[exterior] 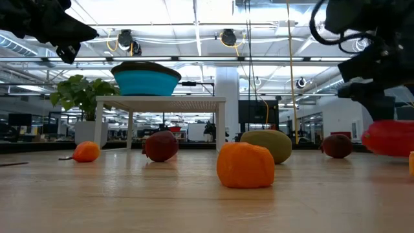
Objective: Pick & Place Fruit
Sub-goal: Put the red mango into the blue strainer bowl on the shelf
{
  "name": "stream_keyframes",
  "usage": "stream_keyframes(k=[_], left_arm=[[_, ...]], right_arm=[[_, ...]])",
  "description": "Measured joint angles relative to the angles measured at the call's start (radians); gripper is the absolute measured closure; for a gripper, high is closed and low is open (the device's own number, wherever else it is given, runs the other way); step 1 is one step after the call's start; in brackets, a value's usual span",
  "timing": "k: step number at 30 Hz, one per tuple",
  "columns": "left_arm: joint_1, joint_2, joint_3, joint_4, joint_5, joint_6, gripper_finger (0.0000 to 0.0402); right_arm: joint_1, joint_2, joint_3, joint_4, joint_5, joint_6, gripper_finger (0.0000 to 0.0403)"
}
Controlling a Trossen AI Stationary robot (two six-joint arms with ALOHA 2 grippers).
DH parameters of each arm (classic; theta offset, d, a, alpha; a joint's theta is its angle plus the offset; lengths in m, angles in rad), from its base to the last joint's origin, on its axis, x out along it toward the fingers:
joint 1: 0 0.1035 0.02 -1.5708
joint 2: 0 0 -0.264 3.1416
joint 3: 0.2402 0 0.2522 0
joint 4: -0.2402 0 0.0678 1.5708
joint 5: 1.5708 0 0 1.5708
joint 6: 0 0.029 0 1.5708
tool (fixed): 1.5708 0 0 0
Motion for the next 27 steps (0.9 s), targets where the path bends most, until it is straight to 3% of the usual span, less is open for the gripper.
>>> stream_keyframes(k=[6, 13, 27], left_arm=[[0.000, 0.000, 0.000, 0.000, 0.000, -0.001, 0.0380], [0.000, 0.001, 0.000, 0.003, 0.001, -0.020, 0.0380], [0.000, 0.001, 0.000, 0.002, 0.002, -0.021, 0.0380]], right_arm=[[0.000, -0.038, 0.084, -0.060, -0.044, 0.100, 0.0171], [0.000, -0.099, 0.175, -0.011, -0.107, 0.214, 0.0172], [-0.098, -0.174, 0.183, 0.588, -0.102, 0.530, 0.0176]])
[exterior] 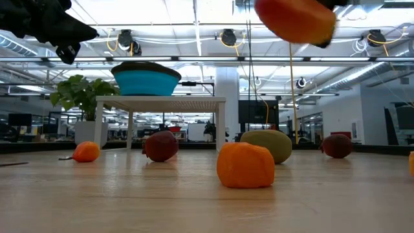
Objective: Pick & Place Fruit
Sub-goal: Put the red mango into the blue strainer bowl on the shelf
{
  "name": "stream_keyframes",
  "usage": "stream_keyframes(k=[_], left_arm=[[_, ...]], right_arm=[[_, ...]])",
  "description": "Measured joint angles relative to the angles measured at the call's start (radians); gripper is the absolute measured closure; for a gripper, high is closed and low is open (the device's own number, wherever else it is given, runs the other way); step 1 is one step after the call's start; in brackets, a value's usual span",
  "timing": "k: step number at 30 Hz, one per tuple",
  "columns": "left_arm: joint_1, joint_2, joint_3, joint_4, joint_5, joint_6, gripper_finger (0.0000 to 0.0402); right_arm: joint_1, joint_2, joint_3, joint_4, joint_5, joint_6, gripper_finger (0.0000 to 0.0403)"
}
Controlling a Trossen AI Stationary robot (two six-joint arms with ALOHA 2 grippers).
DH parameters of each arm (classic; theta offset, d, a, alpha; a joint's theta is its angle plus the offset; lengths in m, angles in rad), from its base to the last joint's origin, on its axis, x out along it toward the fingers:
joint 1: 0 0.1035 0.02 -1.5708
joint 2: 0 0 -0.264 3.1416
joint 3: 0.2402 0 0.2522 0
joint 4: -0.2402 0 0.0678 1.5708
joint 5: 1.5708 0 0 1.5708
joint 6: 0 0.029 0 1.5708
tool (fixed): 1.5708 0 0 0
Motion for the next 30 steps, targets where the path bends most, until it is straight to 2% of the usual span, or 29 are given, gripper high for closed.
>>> stream_keyframes(k=[6, 12, 17, 30], left_arm=[[0.000, 0.000, 0.000, 0.000, 0.003, -0.001, 0.0380], [0.000, 0.000, 0.000, -0.001, 0.003, -0.001, 0.0380], [0.000, 0.000, 0.000, -0.002, 0.003, -0.001, 0.0380], [0.000, 0.000, 0.000, -0.002, 0.002, -0.024, 0.0380]], right_arm=[[-0.052, 0.000, 0.000, 0.226, -0.006, 0.104, 0.0180], [-0.083, 0.001, 0.000, 0.384, -0.082, 0.216, 0.0178], [-0.084, 0.001, 0.000, 0.442, -0.082, 0.288, 0.0181], [-0.081, 0.001, 0.000, 0.465, -0.084, 0.696, 0.0179]])
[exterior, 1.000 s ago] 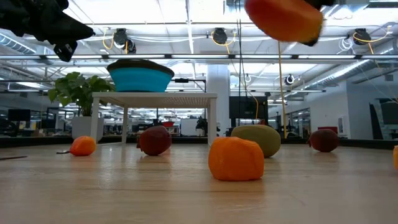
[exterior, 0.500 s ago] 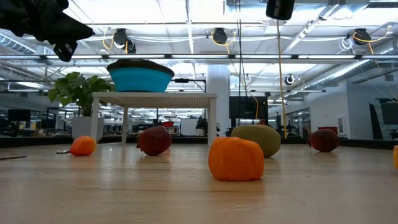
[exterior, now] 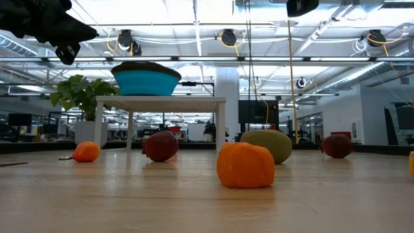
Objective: Pick & Place Fruit
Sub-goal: Put the red mango into the blue strainer bowl on the shelf
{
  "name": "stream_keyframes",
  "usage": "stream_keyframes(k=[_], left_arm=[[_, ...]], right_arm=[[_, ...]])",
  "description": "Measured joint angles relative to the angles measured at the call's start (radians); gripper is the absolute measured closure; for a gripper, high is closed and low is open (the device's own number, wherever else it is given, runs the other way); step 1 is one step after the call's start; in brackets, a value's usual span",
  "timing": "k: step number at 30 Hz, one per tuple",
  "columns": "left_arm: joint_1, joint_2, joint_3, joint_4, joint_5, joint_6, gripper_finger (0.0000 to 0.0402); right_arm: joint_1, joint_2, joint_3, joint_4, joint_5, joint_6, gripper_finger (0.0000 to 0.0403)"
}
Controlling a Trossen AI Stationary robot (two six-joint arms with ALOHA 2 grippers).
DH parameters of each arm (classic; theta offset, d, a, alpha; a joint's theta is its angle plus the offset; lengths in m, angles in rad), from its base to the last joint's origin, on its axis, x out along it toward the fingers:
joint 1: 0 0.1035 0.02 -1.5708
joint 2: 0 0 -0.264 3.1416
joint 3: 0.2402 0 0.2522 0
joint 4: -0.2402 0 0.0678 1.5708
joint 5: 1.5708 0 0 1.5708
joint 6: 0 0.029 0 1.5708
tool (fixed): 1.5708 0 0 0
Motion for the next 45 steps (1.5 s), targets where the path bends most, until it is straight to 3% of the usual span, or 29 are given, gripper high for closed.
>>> stream_keyframes(k=[9, 17, 31, 45], left_arm=[[0.000, 0.000, 0.000, 0.000, 0.000, 0.000, 0.0380], [0.000, 0.000, 0.000, 0.000, -0.001, 0.006, 0.0380], [0.000, 0.000, 0.000, 0.000, -0.003, 0.006, 0.0380], [0.000, 0.002, 0.000, 0.000, -0.003, 0.005, 0.0380]], right_arm=[[0.000, 0.000, -0.001, 0.000, -0.022, -0.032, 0.0172], [-0.003, 0.000, -0.001, -0.001, 0.063, -0.451, 0.0175], [-0.002, 0.000, -0.001, -0.001, 0.062, -1.055, 0.0180], [-0.002, 0.000, -0.001, -0.001, 0.089, -1.120, 0.0180]])
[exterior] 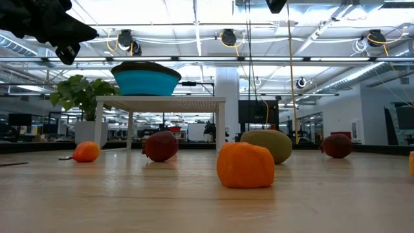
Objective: Pick & Place Fruit
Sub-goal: Put the red mango into the blue strainer bowl on the shelf
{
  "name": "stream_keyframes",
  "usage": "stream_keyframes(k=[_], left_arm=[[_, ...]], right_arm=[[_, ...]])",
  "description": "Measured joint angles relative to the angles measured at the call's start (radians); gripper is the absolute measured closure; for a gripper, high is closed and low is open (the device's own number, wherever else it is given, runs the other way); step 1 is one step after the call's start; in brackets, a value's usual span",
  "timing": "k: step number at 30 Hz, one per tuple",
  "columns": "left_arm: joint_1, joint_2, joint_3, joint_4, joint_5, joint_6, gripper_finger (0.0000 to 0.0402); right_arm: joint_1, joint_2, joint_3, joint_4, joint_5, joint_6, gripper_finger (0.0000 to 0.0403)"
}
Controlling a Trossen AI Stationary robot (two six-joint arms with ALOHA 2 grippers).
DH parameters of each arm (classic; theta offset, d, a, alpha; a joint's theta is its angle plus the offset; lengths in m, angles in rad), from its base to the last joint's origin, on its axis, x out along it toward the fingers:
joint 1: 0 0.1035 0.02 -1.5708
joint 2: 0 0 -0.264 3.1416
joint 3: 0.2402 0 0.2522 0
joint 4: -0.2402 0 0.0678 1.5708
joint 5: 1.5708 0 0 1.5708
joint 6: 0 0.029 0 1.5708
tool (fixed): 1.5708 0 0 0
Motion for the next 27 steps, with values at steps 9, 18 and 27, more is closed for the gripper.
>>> stream_keyframes(k=[9, 18, 27], left_arm=[[0.000, 0.000, 0.000, 0.003, -0.001, -0.006, 0.0380], [0.000, 0.000, 0.000, 0.008, -0.006, -0.056, 0.0380], [0.000, 0.000, 0.000, 0.038, -0.107, -0.141, 0.0380]], right_arm=[[0.000, 0.042, -0.001, -0.112, 0.118, -0.073, 0.0185], [0.021, 0.138, -0.001, -0.186, 0.250, -0.127, 0.0186], [0.058, 0.210, -0.001, -0.176, 0.583, -0.229, 0.0187]])
